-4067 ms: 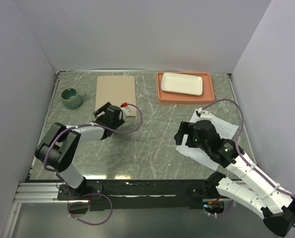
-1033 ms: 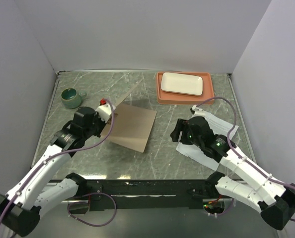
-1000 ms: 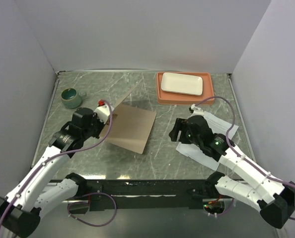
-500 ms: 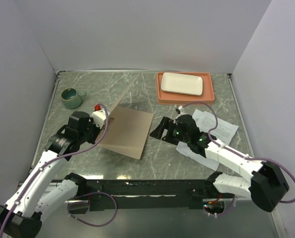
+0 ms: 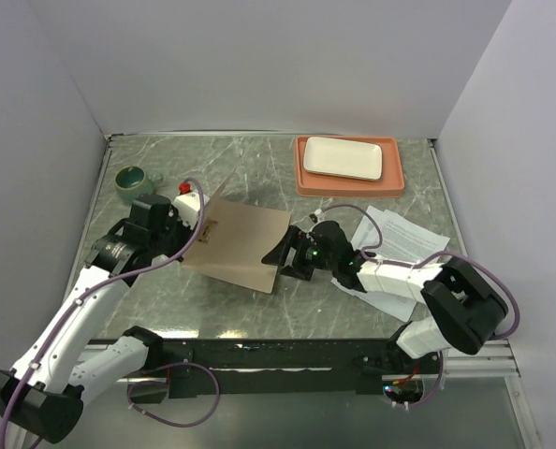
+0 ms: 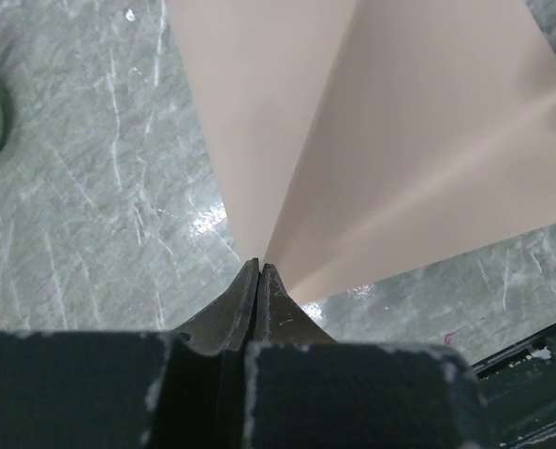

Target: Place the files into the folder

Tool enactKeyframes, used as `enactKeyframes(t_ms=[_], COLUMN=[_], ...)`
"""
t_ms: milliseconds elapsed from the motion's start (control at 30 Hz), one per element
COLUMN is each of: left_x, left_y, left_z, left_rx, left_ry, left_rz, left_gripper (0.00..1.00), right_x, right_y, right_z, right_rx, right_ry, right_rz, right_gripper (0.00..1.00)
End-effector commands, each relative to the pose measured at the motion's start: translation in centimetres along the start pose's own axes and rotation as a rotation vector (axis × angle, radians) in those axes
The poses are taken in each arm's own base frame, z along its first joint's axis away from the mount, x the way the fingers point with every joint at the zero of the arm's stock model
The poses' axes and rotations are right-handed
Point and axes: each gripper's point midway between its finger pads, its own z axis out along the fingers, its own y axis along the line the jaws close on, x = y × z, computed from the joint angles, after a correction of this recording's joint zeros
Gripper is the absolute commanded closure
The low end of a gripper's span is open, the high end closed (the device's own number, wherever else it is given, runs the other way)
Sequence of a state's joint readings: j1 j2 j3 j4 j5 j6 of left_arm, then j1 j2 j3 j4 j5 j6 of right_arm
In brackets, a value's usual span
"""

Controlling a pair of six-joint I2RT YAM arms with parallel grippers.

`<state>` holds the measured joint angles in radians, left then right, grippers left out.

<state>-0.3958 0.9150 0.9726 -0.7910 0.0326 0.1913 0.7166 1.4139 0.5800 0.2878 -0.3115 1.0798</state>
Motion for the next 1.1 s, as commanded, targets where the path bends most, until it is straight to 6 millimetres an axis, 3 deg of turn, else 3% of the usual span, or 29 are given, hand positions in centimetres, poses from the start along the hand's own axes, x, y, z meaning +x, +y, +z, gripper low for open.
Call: enactKeyframes(t_ms=[0, 400, 567, 800, 900, 1000, 1033, 1067], left_x=[-1.5, -2.8, -3.5, -5.1, -5.7, -5.9, -6.0, -5.9], left_y=[-0.5, -0.9, -1.4, -1.7, -1.7, -1.7, -1.5, -1.4], left_z=[-0.4, -1.5, -2.0, -2.9, -3.2, -3.4, -3.5, -3.5], left_rx=[0.030, 0.053, 0.087, 0.111, 0.122, 0.132, 0.126, 0.124], left_ry=[-0.033, -0.048, -0.056, -0.093, -0.106, -0.111, -0.116, -0.114], left_rz=[-0.040, -0.088, -0.122, -0.164, -0.188, -0.237, -0.246, -0.255], left_gripper=[0.99, 0.99, 0.99, 0.99, 0.99, 0.99, 0.99, 0.99], right_x=[-0.3, 1.5, 1.3, 0.6, 0.2, -0.4, -0.4, -0.7], right_y=[3.2, 2.6, 3.2, 4.1, 4.1, 4.9, 5.0, 5.5], right_z=[0.7, 2.6, 2.6, 0.9, 0.4, -0.1, -0.3, -0.7], right_rx=[-0.124, -0.117, -0.142, -0.186, -0.179, -0.188, -0.177, -0.184], right_ry=[-0.001, 0.054, 0.034, -0.022, -0.044, -0.070, -0.071, -0.082], right_rz=[0.019, 0.059, 0.063, 0.068, 0.062, 0.042, 0.033, 0.020], right_gripper=[0.12, 0.20, 0.33, 0.51, 0.62, 0.84, 0.97, 1.00])
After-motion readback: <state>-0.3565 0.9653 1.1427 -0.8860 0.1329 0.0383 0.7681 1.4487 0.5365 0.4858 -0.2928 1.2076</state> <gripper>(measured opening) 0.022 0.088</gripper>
